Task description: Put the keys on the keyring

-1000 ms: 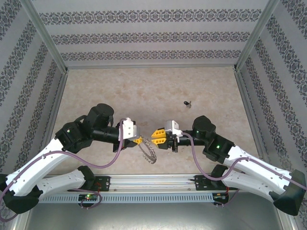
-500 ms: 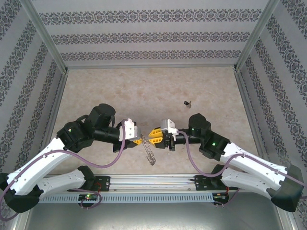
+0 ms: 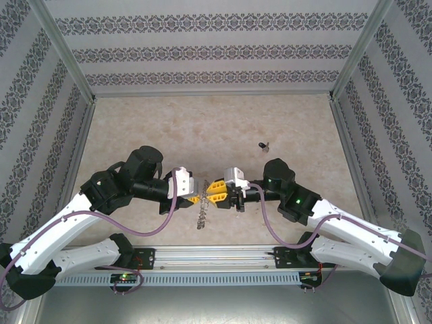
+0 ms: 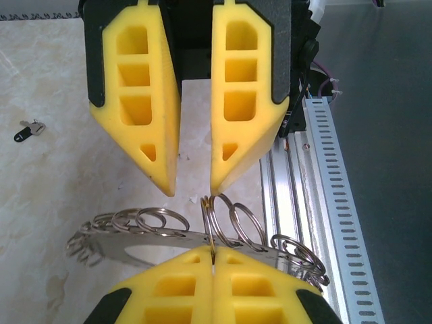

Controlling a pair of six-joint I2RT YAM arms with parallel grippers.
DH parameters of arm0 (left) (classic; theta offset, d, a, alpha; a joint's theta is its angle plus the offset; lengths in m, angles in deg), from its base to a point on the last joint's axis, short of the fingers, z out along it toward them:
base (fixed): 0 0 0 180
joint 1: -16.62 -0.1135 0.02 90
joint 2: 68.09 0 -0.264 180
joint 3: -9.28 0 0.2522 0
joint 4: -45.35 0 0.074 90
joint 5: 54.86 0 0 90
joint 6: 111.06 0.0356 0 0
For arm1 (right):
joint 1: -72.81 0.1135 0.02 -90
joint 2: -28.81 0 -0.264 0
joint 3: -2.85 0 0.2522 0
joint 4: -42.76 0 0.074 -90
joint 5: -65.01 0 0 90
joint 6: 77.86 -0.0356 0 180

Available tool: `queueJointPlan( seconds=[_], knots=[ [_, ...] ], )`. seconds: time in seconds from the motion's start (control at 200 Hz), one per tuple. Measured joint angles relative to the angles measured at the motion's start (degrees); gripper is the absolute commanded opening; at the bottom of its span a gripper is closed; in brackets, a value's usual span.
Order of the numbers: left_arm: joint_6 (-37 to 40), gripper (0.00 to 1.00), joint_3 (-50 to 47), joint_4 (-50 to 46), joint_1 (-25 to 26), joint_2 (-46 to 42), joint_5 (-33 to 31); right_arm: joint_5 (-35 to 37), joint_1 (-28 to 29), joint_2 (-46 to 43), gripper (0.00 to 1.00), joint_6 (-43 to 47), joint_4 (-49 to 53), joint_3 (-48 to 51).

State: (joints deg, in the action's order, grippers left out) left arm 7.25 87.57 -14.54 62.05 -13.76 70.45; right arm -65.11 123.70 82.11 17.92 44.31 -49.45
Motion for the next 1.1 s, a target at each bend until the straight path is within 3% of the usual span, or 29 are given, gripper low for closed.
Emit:
queueJointPlan(
  seconds=[0.62, 0.734, 0.849, 0.969, 1.099],
  knots=[
    [0.00, 0.00, 0.00, 0.00, 0.00, 0.00, 0.00, -2.23, 0.76, 2.56, 0.20, -0.28, -0.28, -0.48],
    [-0.02, 0.00, -0.02, 0.00, 0.00, 0.00, -0.02, -2.25, 0.74, 2.86, 0.15, -0.28, -0.24, -0.63],
    [-0.04, 0.00, -0.13, 0.00, 0.24, -0.04, -0.07, -2.21, 0.74, 2.89, 0.00, -0.55, -0.20, -0.90],
    [-0.39, 0.00, -1.05, 0.76, 0.28, -0.52, -0.46, -2.14, 0.74, 2.89, 0.00, -0.44, 0.15, -0.94],
    [-2.71, 0.14, -5.27, 5.88, 0.28, -3.41, -0.35, -1.88, 0.74, 2.89, 0.00, -0.44, 0.20, -0.94]
  ],
)
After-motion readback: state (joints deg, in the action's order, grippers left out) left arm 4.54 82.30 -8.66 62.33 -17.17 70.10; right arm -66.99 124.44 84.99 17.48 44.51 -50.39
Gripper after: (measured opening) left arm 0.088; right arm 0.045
